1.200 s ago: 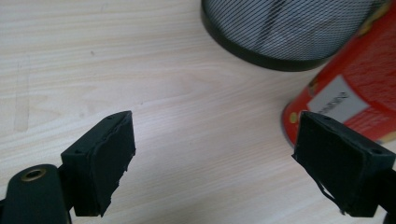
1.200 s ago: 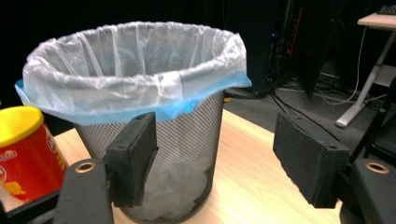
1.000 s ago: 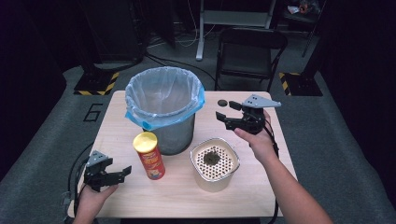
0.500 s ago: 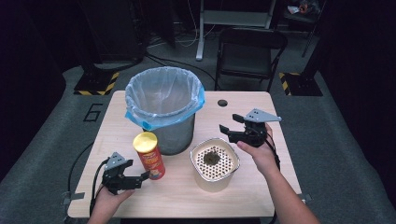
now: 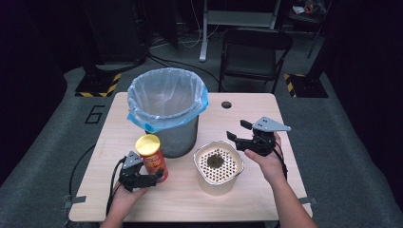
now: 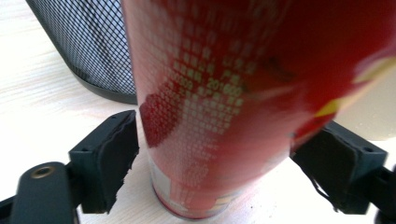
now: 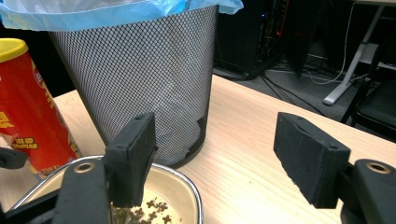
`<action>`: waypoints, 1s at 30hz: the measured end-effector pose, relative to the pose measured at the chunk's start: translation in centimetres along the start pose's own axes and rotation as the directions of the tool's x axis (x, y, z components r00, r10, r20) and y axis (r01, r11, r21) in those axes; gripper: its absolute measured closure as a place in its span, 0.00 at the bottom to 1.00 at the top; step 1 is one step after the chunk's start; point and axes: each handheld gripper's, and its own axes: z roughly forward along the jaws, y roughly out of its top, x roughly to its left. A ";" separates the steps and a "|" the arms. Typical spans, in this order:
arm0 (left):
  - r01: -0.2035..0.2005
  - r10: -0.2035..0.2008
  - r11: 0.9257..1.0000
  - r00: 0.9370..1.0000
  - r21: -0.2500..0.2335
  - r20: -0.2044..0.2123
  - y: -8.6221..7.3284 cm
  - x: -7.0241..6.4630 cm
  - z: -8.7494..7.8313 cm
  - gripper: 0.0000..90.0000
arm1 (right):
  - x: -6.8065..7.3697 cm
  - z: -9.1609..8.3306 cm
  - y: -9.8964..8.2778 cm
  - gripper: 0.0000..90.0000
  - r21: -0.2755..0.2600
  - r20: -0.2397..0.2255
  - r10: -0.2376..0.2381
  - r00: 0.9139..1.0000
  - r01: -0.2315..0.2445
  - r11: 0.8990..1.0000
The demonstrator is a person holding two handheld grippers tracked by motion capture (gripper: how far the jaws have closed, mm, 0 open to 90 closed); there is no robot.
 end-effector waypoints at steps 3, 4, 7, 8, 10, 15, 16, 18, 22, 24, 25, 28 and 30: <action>-0.012 0.012 1.000 1.000 -0.022 -0.011 -0.2 -0.2 0.2 0.25 | 0.0 0.0 -0.2 0.33 0.000 0.003 0.004 1.000 -0.004 1.000; -0.014 0.013 0.999 1.000 -0.036 -0.020 -0.3 -0.4 0.3 0.25 | 0.0 0.0 -0.3 0.33 0.009 0.002 0.004 1.000 -0.004 1.000; -0.032 0.031 0.999 0.999 -0.035 -0.030 -0.3 -0.5 0.1 0.26 | 0.0 0.0 -0.4 0.33 0.013 0.006 0.000 1.000 0.000 1.000; -0.034 0.033 0.999 0.999 -0.037 -0.039 -0.3 -0.5 0.1 0.26 | 0.0 0.0 -0.4 0.33 0.013 0.006 0.000 1.000 0.000 1.000; -0.050 0.048 0.998 0.998 -0.032 -0.042 -0.3 -0.5 -0.1 0.26 | -0.1 -0.1 -0.5 0.33 0.011 0.000 0.000 1.000 0.000 1.000; -0.025 0.023 0.999 0.999 -0.043 -0.044 -0.2 -0.4 -0.8 0.27 | -0.4 -0.2 -0.7 0.33 0.013 0.011 0.009 1.000 -0.009 1.000; -0.020 0.018 0.999 0.999 -0.048 -0.045 0.0 -0.3 -1.2 0.27 | -0.5 -0.2 -0.8 0.33 0.018 0.014 0.009 1.000 -0.009 1.000; -0.012 0.009 0.999 0.999 -0.051 -0.046 0.1 -0.3 -1.4 0.27 | -0.6 -0.1 -0.9 0.33 0.020 0.015 0.003 1.000 -0.004 1.000; -0.009 0.007 0.999 0.999 -0.040 -0.051 0.2 -0.1 -2.4 0.27 | -0.6 0.0 -1.3 0.33 0.033 0.019 -0.008 1.000 0.007 0.999; 0.000 -0.003 0.999 0.998 -0.041 -0.057 0.2 0.0 -2.7 0.27 | -0.7 0.0 -1.4 0.33 0.038 0.024 -0.005 1.000 0.004 0.999; 0.001 -0.003 0.999 0.998 -0.034 -0.062 0.2 0.2 -3.0 0.27 | -0.7 -0.1 -1.4 0.33 0.036 0.023 0.000 1.000 0.000 0.999; 0.019 -0.021 0.999 0.998 -0.041 -0.063 0.2 0.8 -3.9 0.27 | -0.8 -0.3 -1.3 0.33 0.030 0.024 0.007 1.000 -0.008 1.000; 0.027 -0.030 0.999 0.998 -0.043 -0.063 0.2 1.1 -4.4 0.27 | -0.7 -0.5 -1.3 0.33 0.027 0.023 0.005 1.000 -0.006 1.000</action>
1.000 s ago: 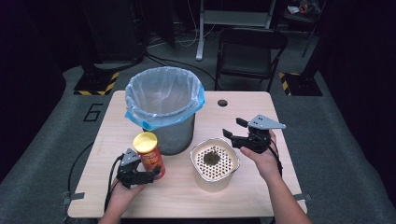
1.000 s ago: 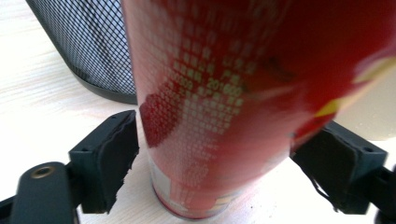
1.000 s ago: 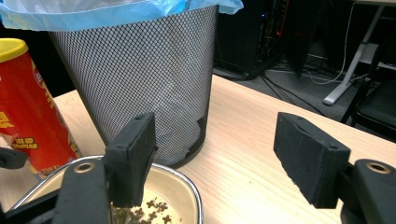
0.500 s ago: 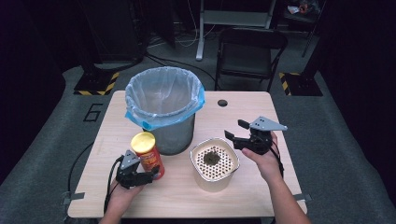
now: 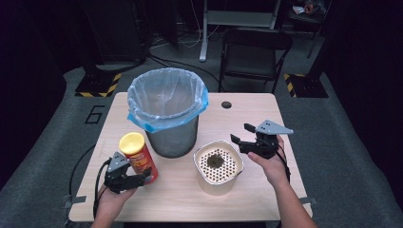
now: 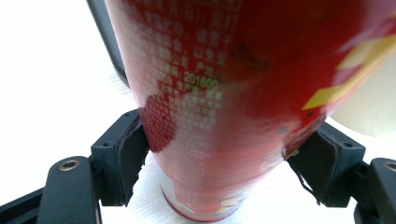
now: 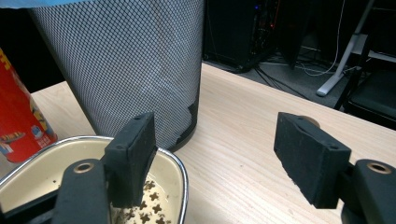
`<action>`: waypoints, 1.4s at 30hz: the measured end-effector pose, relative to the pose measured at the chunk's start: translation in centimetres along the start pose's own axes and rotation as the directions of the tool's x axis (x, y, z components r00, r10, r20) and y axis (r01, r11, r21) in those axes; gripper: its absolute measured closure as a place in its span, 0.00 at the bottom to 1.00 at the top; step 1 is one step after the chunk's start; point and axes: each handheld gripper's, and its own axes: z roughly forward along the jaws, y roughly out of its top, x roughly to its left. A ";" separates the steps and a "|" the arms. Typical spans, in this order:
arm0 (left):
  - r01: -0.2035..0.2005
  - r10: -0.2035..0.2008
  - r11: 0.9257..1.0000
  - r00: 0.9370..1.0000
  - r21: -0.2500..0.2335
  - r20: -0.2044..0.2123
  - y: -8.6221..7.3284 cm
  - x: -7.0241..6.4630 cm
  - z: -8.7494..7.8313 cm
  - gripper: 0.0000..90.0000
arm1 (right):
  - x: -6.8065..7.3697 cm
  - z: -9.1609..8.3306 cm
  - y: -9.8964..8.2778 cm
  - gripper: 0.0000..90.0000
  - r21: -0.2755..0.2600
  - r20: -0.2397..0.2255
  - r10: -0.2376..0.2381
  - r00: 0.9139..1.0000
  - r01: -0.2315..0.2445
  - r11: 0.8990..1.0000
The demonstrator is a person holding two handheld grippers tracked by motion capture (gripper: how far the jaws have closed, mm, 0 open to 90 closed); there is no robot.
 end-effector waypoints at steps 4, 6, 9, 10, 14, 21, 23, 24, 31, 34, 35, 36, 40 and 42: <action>0.008 -0.008 1.000 1.000 0.005 -0.003 0.6 0.8 -1.0 0.27 | 0.1 -0.1 -0.1 0.33 0.002 0.000 0.002 1.000 -0.002 1.000; 0.008 -0.008 1.000 1.000 0.004 -0.009 1.0 1.1 -1.6 0.27 | 0.2 -0.1 -0.1 0.33 0.005 0.000 0.002 1.000 -0.002 1.000; 0.011 -0.010 1.000 1.000 0.003 -0.018 1.8 1.6 -2.4 0.27 | 0.2 0.0 -0.2 0.33 0.008 0.002 -0.004 1.000 0.004 1.000; 0.010 -0.010 1.000 1.000 0.003 -0.025 2.0 1.9 -2.7 0.27 | 0.2 0.0 -0.2 0.33 0.011 0.001 -0.006 1.000 0.006 1.000; 0.022 -0.023 1.000 0.999 -0.007 -0.025 3.1 2.5 -3.7 0.27 | 0.1 0.1 -0.4 0.33 0.015 0.001 -0.002 1.000 0.002 1.000; 0.033 -0.034 0.999 0.999 -0.015 -0.035 4.9 3.0 -5.0 0.27 | 0.2 0.1 -0.5 0.33 0.017 0.004 0.002 1.000 -0.002 1.000; 0.032 -0.033 0.999 0.999 -0.009 -0.034 5.8 3.2 -5.5 0.27 | 0.2 0.1 -0.5 0.33 0.020 0.002 0.000 1.000 0.000 1.000; 0.032 -0.033 0.999 0.999 -0.009 -0.034 5.8 3.2 -5.5 0.27 | 0.2 0.2 -0.5 0.33 0.020 0.000 -0.005 1.000 0.005 1.000; 0.022 -0.022 1.000 0.999 0.009 -0.029 9.1 3.4 -7.2 0.27 | 0.3 0.2 -0.6 0.33 0.024 0.001 0.000 1.000 0.000 1.000; 0.019 -0.018 1.000 1.000 0.023 -0.020 10.6 3.4 -7.8 0.27 | 0.3 0.2 -0.6 0.33 0.026 0.002 0.002 1.000 -0.002 1.000; 0.019 -0.018 1.000 1.000 0.023 -0.022 11.1 3.3 -7.9 0.27 | 0.3 0.2 -0.7 0.33 0.027 0.002 -0.001 1.000 0.001 1.000; 0.014 -0.013 1.000 1.000 0.025 -0.022 11.6 3.3 -8.1 0.27 | 0.3 0.2 -0.7 0.33 0.027 0.002 -0.001 1.000 0.001 1.000; 0.012 -0.011 1.000 1.000 0.024 -0.020 13.3 3.1 -8.6 0.27 | 0.2 0.3 -0.7 0.33 0.027 0.001 -0.002 1.000 0.002 1.000; 0.017 -0.017 1.000 1.000 0.021 -0.007 14.1 3.2 -8.8 0.27 | 0.2 0.3 -0.8 0.33 0.027 0.003 0.002 1.000 -0.002 1.000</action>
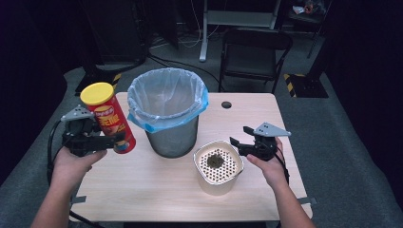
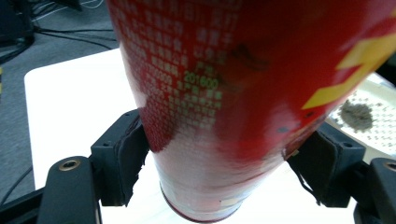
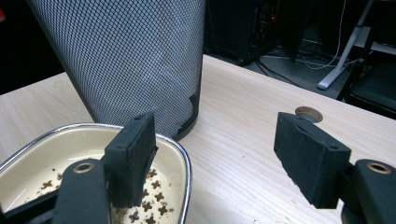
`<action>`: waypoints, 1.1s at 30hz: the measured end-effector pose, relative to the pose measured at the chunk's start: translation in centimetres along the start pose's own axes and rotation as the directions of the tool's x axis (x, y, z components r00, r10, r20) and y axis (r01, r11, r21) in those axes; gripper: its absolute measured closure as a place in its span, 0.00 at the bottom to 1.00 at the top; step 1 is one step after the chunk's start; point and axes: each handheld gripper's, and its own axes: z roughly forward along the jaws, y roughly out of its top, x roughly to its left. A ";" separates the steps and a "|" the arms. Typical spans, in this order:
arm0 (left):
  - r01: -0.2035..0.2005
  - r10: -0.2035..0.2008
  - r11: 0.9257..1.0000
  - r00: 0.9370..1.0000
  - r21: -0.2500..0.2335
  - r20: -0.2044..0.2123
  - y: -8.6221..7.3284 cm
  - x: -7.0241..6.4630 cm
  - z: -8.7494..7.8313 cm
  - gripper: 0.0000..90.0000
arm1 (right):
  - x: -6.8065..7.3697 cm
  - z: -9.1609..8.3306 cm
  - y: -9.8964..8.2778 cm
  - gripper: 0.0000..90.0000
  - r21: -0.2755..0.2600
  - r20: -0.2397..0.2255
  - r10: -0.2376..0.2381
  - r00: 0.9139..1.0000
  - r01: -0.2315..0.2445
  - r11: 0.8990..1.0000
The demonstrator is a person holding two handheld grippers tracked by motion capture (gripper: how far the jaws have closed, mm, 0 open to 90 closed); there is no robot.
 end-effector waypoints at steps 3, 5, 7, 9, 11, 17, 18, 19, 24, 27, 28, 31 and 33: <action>-0.003 0.003 1.000 1.000 0.002 0.005 0.7 0.0 -0.3 0.27 | 0.0 0.0 0.0 0.33 0.000 0.003 0.002 1.000 -0.002 1.000; 0.002 -0.002 1.000 1.000 0.005 0.006 1.3 -0.1 -0.4 0.27 | -0.1 -0.1 0.0 0.33 -0.002 0.002 0.009 1.000 -0.009 1.000; 0.019 -0.019 1.000 1.000 0.006 0.004 1.6 -0.2 -0.6 0.27 | -0.1 -0.1 0.0 0.33 -0.002 0.005 0.006 1.000 -0.006 1.000; 0.003 -0.003 1.000 1.000 0.016 -0.001 2.1 -0.1 -0.8 0.27 | -0.1 -0.1 0.0 0.33 -0.001 0.004 0.001 1.000 -0.001 1.000; 0.019 -0.019 1.000 1.000 0.013 0.003 2.5 -0.2 -1.1 0.27 | -0.1 0.0 0.0 0.33 0.002 0.003 0.001 1.000 -0.001 1.000; 0.006 -0.006 1.000 1.000 -0.002 -0.001 3.5 -0.3 -1.8 0.27 | 0.0 0.0 -0.1 0.33 0.004 0.008 -0.005 1.000 0.005 1.000; 0.005 -0.005 1.000 1.000 -0.002 -0.002 3.7 -0.4 -1.9 0.27 | 0.0 0.0 -0.1 0.33 0.004 0.008 -0.005 1.000 0.005 1.000; 0.007 -0.007 1.000 1.000 -0.005 -0.001 3.8 -0.4 -1.9 0.27 | 0.0 0.0 -0.1 0.33 0.001 0.008 -0.003 1.000 0.003 1.000; 0.008 -0.008 1.000 1.000 -0.004 0.001 4.3 -0.5 -2.2 0.27 | 0.0 0.0 -0.1 0.33 0.002 0.006 -0.004 1.000 0.004 1.000; 0.001 -0.001 1.000 1.000 0.002 -0.010 4.9 -0.6 -2.4 0.27 | 0.0 0.0 -0.1 0.33 0.004 0.003 -0.006 1.000 0.006 1.000; 0.003 -0.003 1.000 1.000 0.001 -0.009 5.2 -0.6 -2.6 0.27 | 0.0 0.0 -0.1 0.33 0.004 0.003 -0.006 1.000 0.006 1.000; -0.001 0.001 1.000 1.000 -0.008 -0.012 5.9 -0.6 -2.9 0.27 | 0.0 0.0 -0.1 0.33 0.004 0.005 -0.005 1.000 0.005 1.000; -0.003 0.003 1.000 1.000 -0.011 -0.012 6.5 -0.7 -3.1 0.27 | 0.0 0.0 -0.1 0.33 0.003 0.005 -0.006 1.000 0.006 1.000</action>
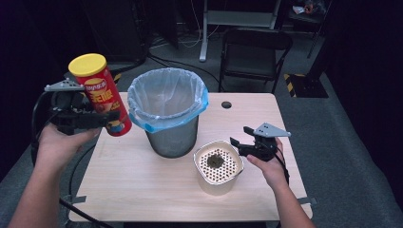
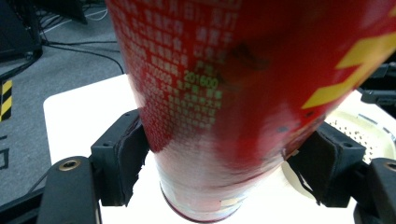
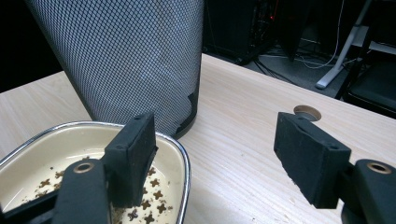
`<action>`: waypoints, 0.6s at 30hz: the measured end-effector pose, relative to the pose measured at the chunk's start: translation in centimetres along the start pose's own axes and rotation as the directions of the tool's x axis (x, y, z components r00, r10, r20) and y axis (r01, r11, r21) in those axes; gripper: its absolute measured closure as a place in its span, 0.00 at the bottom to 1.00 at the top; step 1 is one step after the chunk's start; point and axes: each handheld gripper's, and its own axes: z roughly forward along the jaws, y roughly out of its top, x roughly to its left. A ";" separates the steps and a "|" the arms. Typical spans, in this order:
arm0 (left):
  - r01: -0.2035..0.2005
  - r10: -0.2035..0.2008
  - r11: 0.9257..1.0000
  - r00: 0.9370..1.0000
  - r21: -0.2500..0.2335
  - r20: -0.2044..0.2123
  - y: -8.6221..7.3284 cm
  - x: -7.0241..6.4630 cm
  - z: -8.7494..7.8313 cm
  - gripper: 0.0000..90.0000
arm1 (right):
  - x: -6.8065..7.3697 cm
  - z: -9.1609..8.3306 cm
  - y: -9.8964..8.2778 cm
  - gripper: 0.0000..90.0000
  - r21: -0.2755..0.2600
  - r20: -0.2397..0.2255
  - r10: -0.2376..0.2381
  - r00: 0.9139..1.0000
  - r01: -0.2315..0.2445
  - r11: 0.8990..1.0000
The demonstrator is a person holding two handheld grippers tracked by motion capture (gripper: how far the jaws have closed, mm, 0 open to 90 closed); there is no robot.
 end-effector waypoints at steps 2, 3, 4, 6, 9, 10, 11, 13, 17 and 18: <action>0.000 0.000 1.000 1.000 -0.001 -0.001 0.5 -0.1 -0.1 0.27 | 0.0 0.0 0.0 0.33 -0.001 0.001 0.001 1.000 -0.001 1.000; 0.003 -0.003 1.000 1.000 -0.008 0.001 0.8 -0.2 -0.1 0.27 | 0.0 0.0 0.0 0.33 -0.001 0.001 0.002 1.000 -0.002 1.000; -0.003 0.003 1.000 1.000 -0.006 0.002 1.0 -0.2 -0.1 0.27 | 0.0 0.0 0.0 0.33 0.000 0.001 0.002 1.000 -0.002 1.000; -0.007 0.007 1.000 1.000 -0.010 0.002 1.5 -0.3 0.0 0.27 | 0.0 0.0 0.0 0.33 0.001 -0.002 0.000 1.000 0.000 1.000; -0.015 0.015 1.000 1.000 -0.007 0.005 2.1 -0.5 0.3 0.27 | 0.0 0.0 0.0 0.33 0.001 -0.003 -0.002 1.000 0.002 1.000; -0.021 0.021 1.000 1.000 -0.004 0.000 2.3 -0.5 0.3 0.27 | 0.0 0.0 0.0 0.33 0.001 -0.001 -0.003 1.000 0.003 1.000; -0.021 0.021 1.000 1.000 -0.005 -0.001 2.4 -0.6 0.5 0.27 | 0.0 0.0 0.0 0.33 0.000 0.002 0.000 1.000 0.000 1.000; -0.020 0.020 1.000 1.000 0.000 0.003 2.9 -0.7 0.6 0.27 | 0.0 0.1 -0.1 0.33 0.002 0.001 0.000 1.000 0.000 1.000; -0.020 0.020 1.000 1.000 -0.001 0.008 3.6 -0.9 1.1 0.27 | 0.0 0.1 -0.1 0.33 0.005 0.002 0.006 1.000 -0.006 1.000; -0.027 0.027 1.000 1.000 0.000 0.008 3.9 -0.9 1.2 0.27 | 0.0 0.1 -0.1 0.33 0.006 0.002 0.006 1.000 -0.006 1.000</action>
